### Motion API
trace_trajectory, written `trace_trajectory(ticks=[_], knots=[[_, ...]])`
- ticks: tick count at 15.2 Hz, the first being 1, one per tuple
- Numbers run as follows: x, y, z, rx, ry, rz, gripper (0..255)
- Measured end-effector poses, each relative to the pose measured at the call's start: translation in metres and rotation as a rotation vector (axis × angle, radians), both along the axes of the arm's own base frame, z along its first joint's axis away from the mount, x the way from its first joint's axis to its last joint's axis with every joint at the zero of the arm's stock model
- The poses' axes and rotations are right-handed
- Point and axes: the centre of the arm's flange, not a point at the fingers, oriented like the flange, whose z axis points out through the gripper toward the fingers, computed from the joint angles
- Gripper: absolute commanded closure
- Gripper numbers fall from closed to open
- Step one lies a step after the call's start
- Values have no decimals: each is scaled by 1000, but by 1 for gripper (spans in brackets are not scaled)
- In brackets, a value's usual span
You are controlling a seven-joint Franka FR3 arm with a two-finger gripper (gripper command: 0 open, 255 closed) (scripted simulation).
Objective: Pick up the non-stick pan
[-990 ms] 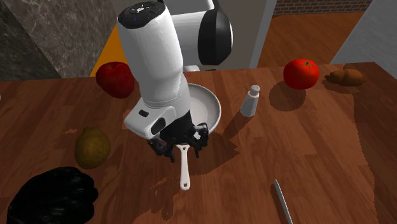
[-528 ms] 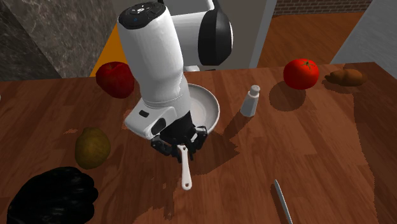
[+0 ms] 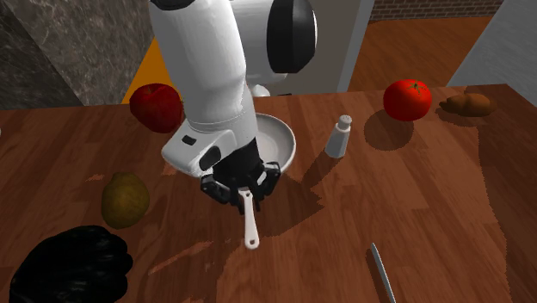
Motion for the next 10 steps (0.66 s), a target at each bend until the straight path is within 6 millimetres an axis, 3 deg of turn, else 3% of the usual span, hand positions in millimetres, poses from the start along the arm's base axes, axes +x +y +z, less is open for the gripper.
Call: trace_trajectory(ticks=[10], knots=[[0, 0, 51, 0, 0, 0, 255]])
